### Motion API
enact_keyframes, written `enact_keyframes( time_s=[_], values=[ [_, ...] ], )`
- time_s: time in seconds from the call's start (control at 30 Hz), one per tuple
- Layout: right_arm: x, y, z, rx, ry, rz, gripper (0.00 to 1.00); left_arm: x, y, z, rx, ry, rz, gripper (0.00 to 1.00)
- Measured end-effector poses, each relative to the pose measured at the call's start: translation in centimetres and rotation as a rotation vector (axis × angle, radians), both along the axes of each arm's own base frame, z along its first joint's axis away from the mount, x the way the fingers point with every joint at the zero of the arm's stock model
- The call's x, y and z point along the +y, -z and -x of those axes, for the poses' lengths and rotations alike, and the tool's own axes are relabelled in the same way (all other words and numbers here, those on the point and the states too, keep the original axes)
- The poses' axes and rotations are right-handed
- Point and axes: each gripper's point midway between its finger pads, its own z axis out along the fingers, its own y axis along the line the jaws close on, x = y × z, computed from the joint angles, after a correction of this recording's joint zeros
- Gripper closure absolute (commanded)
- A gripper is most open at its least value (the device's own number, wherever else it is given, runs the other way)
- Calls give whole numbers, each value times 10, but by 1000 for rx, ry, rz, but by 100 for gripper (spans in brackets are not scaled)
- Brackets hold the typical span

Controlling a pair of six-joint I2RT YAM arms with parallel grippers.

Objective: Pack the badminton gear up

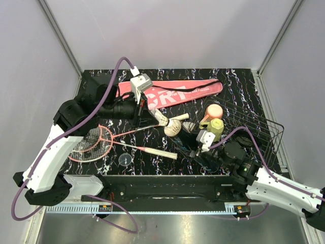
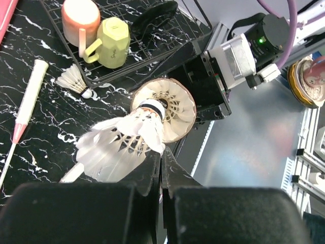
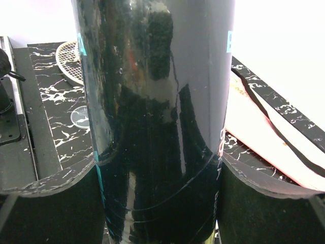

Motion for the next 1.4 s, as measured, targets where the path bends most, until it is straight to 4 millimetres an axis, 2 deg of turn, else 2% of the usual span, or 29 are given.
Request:
enact_keyframes(
  time_s=[0.13, 0.27, 0.37, 0.4, 0.43, 0.5, 0.53, 0.6, 0.7, 0.9, 1.03, 1.17, 1.23, 1.33, 1.4],
  values=[
    [3, 2, 3, -3, -26, 10, 59, -4, 6, 9, 11, 56, -7, 100],
    [8, 4, 6, -6, -54, 23, 59, -18, 17, 23, 39, 141, -33, 100],
    [10, 4, 7, -9, -69, 31, 59, -32, 29, 27, 74, 200, -59, 79],
    [10, 5, 7, -10, -72, 33, 59, -36, 33, 25, 85, 211, -67, 70],
    [11, 4, 8, -11, -74, 34, 59, -40, 37, 24, 97, 221, -76, 50],
    [11, 4, 9, -14, -80, 34, 59, -45, 45, 20, 107, 232, -94, 37],
    [11, 3, 10, -18, -85, 34, 59, -45, 49, 17, 112, 223, -106, 27],
    [10, 4, 10, -18, -83, 38, 59, -43, 51, 14, 112, 212, -109, 23],
    [9, 7, 7, -17, -70, 49, 59, -32, 36, 14, 66, 182, -67, 13],
    [12, 9, 6, -14, -71, 59, 59, -6, 3, 17, -34, 106, 35, 8],
    [10, 7, 7, -18, -71, 51, 59, 8, -2, 13, -71, 24, 54, 9],
    [9, 6, 8, -19, -74, 50, 59, 20, 7, -4, -67, -81, 28, 11],
    [9, 6, 8, -18, -74, 51, 59, 18, 14, -15, -45, -104, 8, 11],
    [9, 6, 8, -19, -75, 51, 59, 7, 29, -26, 1, -94, -27, 14],
    [9, 6, 8, -20, -75, 49, 59, -5, 47, -37, 54, -80, -67, 16]
  ],
)
